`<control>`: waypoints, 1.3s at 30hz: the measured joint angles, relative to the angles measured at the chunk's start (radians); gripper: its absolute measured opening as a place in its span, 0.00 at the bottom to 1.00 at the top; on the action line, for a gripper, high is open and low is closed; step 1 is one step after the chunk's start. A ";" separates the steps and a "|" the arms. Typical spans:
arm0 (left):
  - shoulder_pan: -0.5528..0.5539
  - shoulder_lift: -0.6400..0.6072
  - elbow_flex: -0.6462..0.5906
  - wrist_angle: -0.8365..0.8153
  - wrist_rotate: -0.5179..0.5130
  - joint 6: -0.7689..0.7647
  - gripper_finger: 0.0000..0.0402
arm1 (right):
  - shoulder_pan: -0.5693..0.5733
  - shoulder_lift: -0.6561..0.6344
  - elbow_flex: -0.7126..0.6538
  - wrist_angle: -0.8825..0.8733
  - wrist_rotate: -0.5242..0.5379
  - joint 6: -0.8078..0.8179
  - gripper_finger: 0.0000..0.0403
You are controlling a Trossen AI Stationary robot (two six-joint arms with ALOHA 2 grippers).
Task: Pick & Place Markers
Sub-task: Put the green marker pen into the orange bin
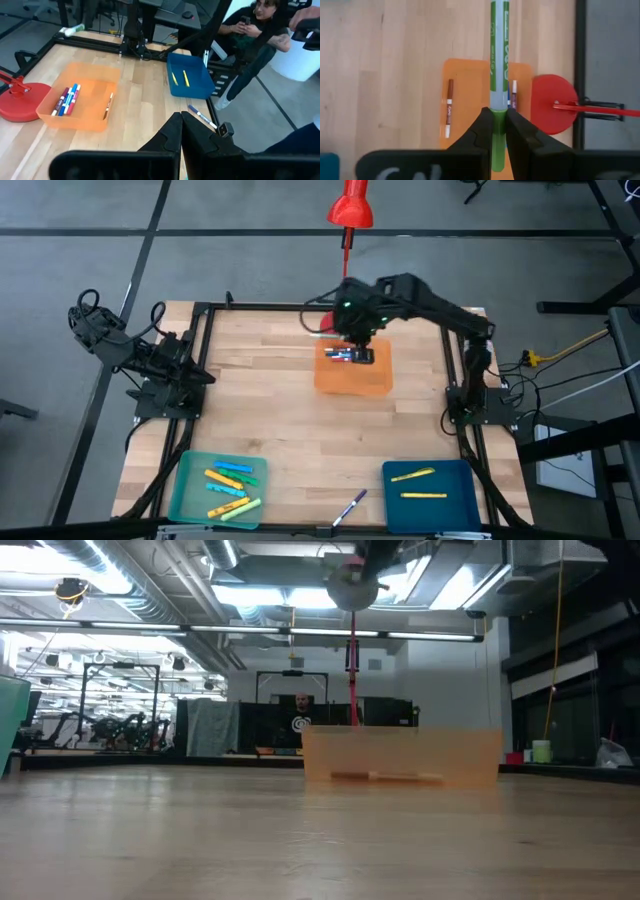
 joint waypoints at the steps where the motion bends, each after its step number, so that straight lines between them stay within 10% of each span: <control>1: 0.000 0.000 0.000 0.005 -0.005 0.000 0.00 | -0.006 -0.017 0.000 0.000 0.000 0.000 0.08; 39: 0.000 0.000 0.000 0.026 -0.072 -0.030 0.00 | -0.079 -0.485 0.000 0.043 -0.009 0.078 0.08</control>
